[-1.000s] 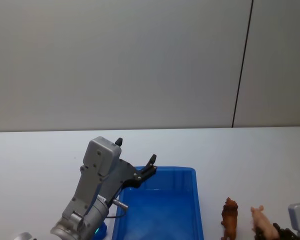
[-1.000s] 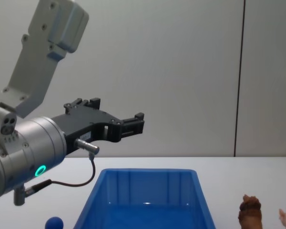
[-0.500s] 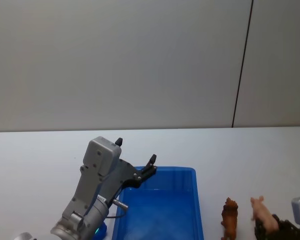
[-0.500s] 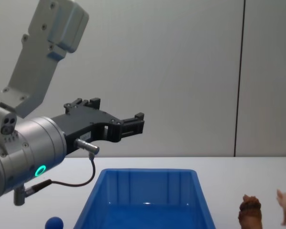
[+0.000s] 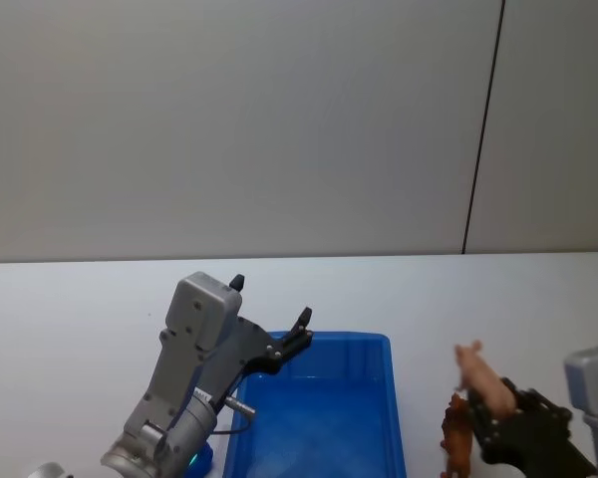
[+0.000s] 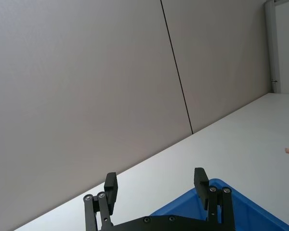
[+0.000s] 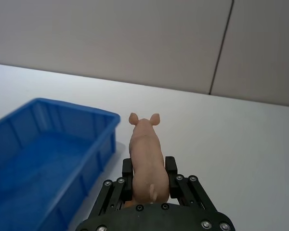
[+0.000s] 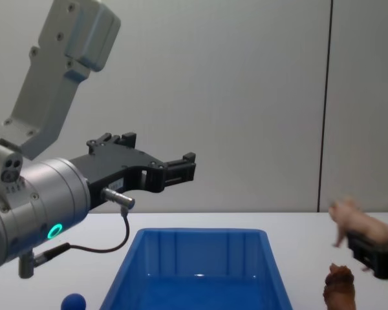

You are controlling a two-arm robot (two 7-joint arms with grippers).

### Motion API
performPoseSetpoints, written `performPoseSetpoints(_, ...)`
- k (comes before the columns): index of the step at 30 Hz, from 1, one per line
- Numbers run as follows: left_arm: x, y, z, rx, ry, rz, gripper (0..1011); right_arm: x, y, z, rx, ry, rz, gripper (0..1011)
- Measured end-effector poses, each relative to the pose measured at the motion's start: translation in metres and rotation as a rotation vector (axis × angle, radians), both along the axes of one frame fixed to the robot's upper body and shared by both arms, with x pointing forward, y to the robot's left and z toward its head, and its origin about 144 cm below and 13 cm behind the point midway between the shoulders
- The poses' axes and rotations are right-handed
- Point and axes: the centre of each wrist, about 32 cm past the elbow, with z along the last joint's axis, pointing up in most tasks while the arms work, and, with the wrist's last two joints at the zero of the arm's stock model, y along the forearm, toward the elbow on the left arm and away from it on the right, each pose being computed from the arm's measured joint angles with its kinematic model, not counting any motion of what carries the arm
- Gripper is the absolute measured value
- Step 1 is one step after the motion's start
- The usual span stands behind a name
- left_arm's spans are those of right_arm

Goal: Pick up the two dolls from the table and place them into the box.

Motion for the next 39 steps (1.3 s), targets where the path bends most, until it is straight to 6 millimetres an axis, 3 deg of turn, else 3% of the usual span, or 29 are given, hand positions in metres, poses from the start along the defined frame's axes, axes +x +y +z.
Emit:
performPoseSetpoints(7, 0.000, 0.000, 0.000, 0.000, 0.000, 0.000, 1001, 0.010, 0.011, 0.011, 0.034, -0.024, 0.103, 383)
performPoseSetpoints(20, 0.000, 0.000, 0.000, 0.000, 0.000, 0.000, 1001, 0.032, 0.036, 0.014, 0.077, 0.013, 0.284, 386)
performPoseSetpoints(33, 0.000, 0.000, 0.000, 0.000, 0.000, 0.000, 1001, 0.047, 0.052, 0.009, 0.083, 0.057, 0.350, 819)
performPoseSetpoints(39, 0.000, 0.000, 0.000, 0.000, 0.000, 0.000, 1001, 0.048, 0.052, 0.009, 0.074, 0.058, 0.333, 953)
